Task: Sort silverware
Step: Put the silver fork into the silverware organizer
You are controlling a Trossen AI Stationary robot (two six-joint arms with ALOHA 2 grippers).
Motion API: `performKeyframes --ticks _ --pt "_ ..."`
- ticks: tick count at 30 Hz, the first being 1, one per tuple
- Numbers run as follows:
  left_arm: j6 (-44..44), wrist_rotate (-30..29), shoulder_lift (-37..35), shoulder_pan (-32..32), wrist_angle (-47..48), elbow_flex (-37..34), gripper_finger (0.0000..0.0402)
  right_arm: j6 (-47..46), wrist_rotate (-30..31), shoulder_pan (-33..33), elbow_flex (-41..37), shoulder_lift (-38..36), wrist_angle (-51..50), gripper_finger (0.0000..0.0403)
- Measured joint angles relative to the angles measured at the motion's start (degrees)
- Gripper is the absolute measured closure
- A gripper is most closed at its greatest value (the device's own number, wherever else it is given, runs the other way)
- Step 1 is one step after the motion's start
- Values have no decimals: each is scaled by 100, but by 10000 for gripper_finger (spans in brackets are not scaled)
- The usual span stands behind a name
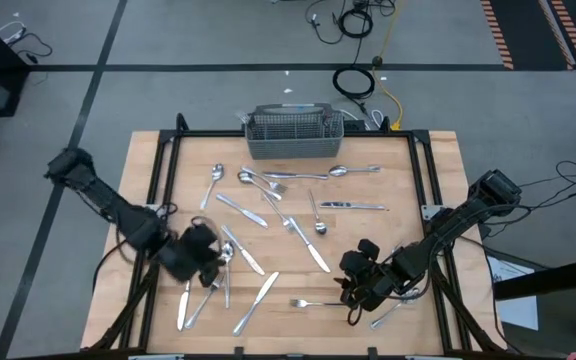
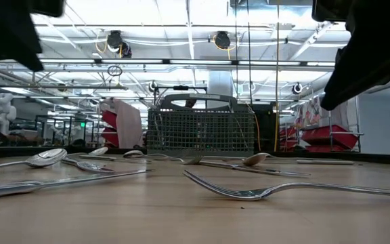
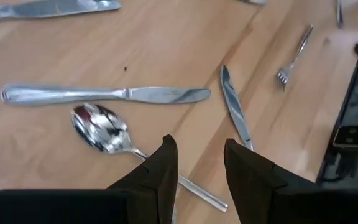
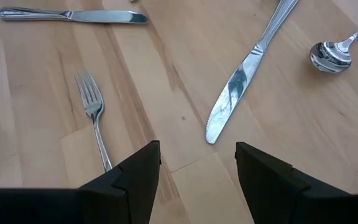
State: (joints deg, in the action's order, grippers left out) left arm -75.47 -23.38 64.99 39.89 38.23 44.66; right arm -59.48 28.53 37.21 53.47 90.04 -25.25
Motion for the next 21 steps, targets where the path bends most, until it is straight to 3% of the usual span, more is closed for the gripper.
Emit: performKeyframes --ticks 3,12,21 --pt "-655 -662 259 572 140 4 267 20 -2 0 0 0 11 204" --pt "-1022 -715 1192 1265 576 -71 267 78 -7 0 0 0 42 204" --pt "-972 -712 1129 1434 -1169 -1363 267 203 -45 0 0 0 123 204"
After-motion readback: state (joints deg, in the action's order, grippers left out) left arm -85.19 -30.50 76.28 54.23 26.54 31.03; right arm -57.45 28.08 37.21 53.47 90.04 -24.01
